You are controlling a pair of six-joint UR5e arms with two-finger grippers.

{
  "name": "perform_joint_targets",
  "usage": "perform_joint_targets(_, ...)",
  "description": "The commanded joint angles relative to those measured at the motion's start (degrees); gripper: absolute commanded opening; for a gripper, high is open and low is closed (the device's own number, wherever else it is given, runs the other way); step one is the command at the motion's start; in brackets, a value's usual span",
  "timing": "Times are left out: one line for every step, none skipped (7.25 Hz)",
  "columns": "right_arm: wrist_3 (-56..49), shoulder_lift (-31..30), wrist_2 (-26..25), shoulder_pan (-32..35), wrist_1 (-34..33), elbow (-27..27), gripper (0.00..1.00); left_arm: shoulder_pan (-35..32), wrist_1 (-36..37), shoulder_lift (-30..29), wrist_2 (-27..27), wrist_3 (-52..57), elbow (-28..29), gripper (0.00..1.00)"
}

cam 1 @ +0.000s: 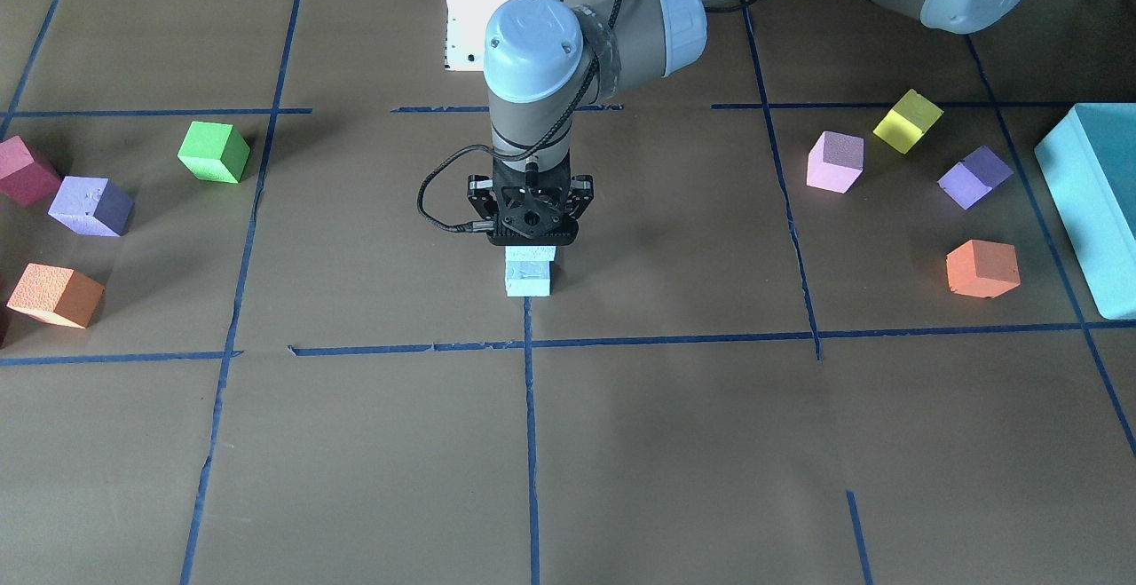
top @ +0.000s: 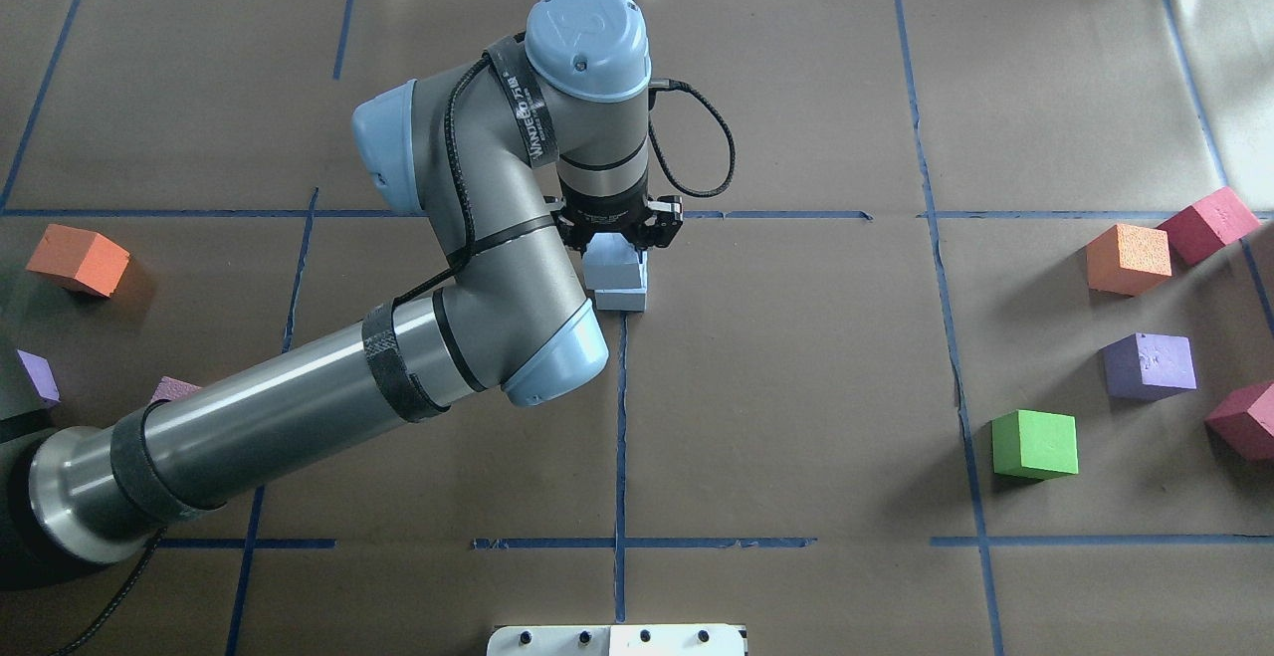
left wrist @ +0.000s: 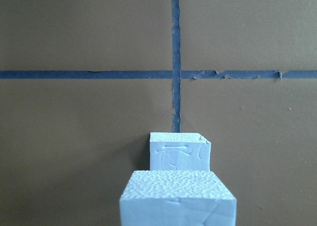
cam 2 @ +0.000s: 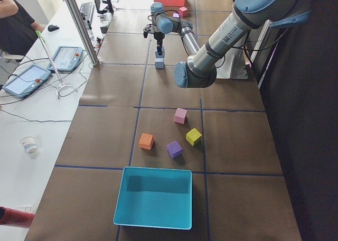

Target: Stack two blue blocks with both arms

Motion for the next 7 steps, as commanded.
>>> perform_joint_targets(-0.1, 0.2, 0.0, 0.0, 0.0, 0.0, 1.00, 0.1, -3.3, -0.2, 0.1, 0.0, 2.8, 0.10)
perform_joint_targets(0.0, 0.3, 0.0, 0.0, 0.0, 0.1, 1.00, 0.1, -3.3, -0.2, 0.1, 0.0, 3.0, 0.12)
perform_joint_targets(0.0, 0.4, 0.0, 0.0, 0.0, 0.1, 1.00, 0.1, -3.4, -0.2, 0.1, 0.1, 3.1, 0.23)
perform_joint_targets(0.0, 0.4, 0.0, 0.0, 0.0, 0.1, 1.00, 0.1, -3.3, -0.3, 0.1, 0.0, 3.0, 0.35)
perform_joint_targets(0.0, 0.4, 0.0, 0.0, 0.0, 0.3, 1.00, 0.1, -3.3, -0.4, 0.1, -0.1, 2.9, 0.53)
perform_joint_targets(0.0, 0.5, 0.0, 0.0, 0.0, 0.3, 1.00, 0.1, -3.4, -0.3, 0.1, 0.0, 3.0, 0.72)
perform_joint_targets(0.0, 0.5, 0.0, 0.0, 0.0, 0.2, 1.00, 0.0, -3.3, -0.2, 0.1, 0.0, 3.1, 0.79)
